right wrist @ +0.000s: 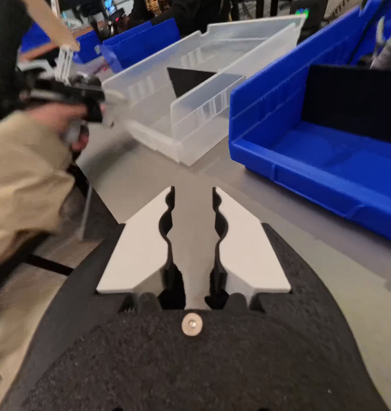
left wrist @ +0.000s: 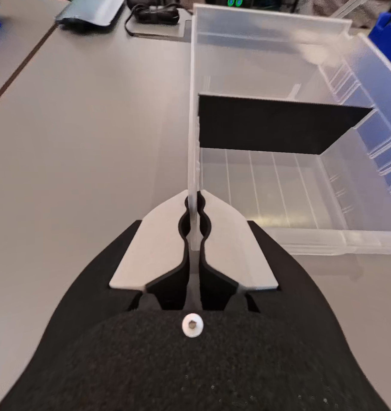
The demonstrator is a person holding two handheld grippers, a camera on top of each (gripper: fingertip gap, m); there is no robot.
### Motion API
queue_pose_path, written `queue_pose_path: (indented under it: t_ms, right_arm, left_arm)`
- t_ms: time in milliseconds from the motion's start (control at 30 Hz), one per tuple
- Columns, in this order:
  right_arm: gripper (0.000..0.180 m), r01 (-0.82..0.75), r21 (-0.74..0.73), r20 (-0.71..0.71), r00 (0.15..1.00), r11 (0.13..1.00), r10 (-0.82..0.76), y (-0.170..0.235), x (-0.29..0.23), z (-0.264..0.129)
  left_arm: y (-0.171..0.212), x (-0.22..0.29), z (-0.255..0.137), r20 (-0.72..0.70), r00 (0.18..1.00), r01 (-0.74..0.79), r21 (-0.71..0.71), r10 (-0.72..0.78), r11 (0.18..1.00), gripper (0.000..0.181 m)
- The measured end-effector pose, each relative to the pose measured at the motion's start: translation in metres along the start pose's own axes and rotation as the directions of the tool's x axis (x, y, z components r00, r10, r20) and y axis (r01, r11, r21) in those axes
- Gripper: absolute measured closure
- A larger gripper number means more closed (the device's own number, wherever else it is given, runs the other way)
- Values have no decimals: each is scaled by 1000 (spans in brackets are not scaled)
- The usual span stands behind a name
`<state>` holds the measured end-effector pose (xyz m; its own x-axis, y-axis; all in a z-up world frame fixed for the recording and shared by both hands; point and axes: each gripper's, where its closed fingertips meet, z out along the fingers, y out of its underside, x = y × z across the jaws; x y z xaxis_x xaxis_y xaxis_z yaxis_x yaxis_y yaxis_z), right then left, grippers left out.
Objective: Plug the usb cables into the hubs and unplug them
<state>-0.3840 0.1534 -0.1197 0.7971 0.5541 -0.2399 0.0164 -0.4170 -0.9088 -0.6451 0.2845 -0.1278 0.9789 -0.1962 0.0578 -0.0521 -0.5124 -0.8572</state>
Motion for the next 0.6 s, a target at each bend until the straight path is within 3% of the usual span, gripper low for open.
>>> queue_pose_path:
  t_ms: [67,100,167,233,300,333,367,500,600]
  right_arm:
    - [130,-64,-11,49,997,998,65,-1,-23,22]
    - [123,-13,-29,45,999,1000,14,1,-34,31]
    - [122,131,-51,-109,985,990,-136,4,-31,43]
    - [131,163,-37,-257,952,986,-167,5,-17,47]
    - [152,150,-31,-445,883,988,-148,5,13,38]
    - [163,149,-48,-467,870,988,-154,7,18,35]
    - [173,143,-39,-452,880,989,-145,7,17,33]
    - [174,134,30,-405,908,991,-110,-8,7,19]
    - [174,227,99,-391,904,969,-172,-35,-8,4]
  left_arm:
    - [18,18,-27,42,999,-13,-2,14,1000,178]
    - [26,27,-40,69,997,-33,-10,33,999,178]
    - [40,45,-63,97,993,-69,-21,71,997,177]
    - [51,64,-80,82,992,-98,0,98,995,176]
    - [51,83,-94,64,981,-186,53,183,981,174]
    - [51,88,-100,82,973,-221,72,215,973,173]
    - [50,92,-107,108,969,-234,92,224,968,173]
    - [40,99,-135,194,954,-265,184,229,947,174]
    - [23,101,-161,247,954,-242,291,172,926,175]
